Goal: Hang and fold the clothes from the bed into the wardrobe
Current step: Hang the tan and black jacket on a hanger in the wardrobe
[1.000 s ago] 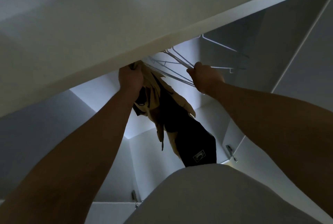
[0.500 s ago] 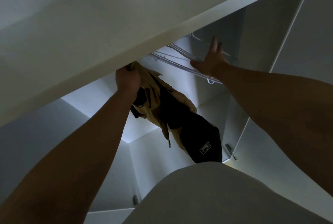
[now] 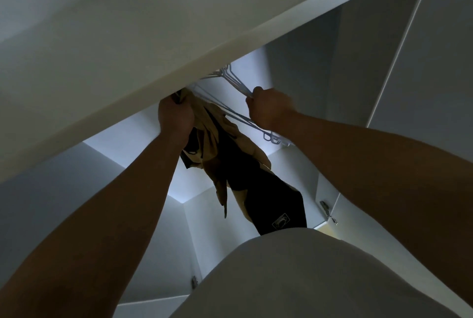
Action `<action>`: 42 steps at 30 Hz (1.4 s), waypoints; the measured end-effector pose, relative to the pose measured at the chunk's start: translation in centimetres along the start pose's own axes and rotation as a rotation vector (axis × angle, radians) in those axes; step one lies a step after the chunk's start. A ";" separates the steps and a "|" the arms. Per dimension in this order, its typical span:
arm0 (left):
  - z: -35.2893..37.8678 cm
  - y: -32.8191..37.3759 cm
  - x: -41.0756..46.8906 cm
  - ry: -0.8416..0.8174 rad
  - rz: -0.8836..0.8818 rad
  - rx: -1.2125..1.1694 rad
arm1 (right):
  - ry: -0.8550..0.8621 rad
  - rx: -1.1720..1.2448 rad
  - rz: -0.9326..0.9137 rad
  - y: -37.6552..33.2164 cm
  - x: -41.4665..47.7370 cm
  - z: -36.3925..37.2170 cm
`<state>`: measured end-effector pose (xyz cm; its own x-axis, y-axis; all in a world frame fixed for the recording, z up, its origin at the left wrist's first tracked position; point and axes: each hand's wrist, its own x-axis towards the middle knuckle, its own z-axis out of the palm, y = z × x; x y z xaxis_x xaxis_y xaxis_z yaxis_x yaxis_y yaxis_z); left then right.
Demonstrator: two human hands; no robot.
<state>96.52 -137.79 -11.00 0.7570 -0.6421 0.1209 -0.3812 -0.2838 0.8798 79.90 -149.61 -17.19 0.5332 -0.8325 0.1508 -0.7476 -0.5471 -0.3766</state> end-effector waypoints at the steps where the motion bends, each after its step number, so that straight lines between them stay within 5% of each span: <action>1: 0.1 0.0 0.0 0.000 0.003 0.007 | -0.003 0.028 0.015 -0.3 -0.2 0.2; 6: 0.3 -0.3 0.4 0.003 0.011 0.030 | -0.061 0.024 0.077 0.0 -0.5 -0.1; 16: 0.2 0.5 0.3 -0.018 -0.037 -0.018 | 0.078 0.096 0.483 3.9 0.5 -3.6; 35: -3.4 -0.9 -0.8 -0.067 -0.002 -0.198 | 0.101 -0.383 0.351 -1.8 -6.8 -2.4; 39: -5.1 -1.7 -0.9 -0.097 -0.017 -0.256 | 0.239 0.028 0.186 -6.2 -9.6 -1.6; 42: -6.3 -2.2 -1.1 -0.092 0.040 -0.265 | 0.189 0.283 0.096 -10.0 -12.8 -1.4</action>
<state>99.86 -131.95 -10.13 0.6884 -0.7142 0.1267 -0.2489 -0.0686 0.9661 79.97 -133.60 -14.08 0.3629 -0.8951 0.2590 -0.6377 -0.4413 -0.6314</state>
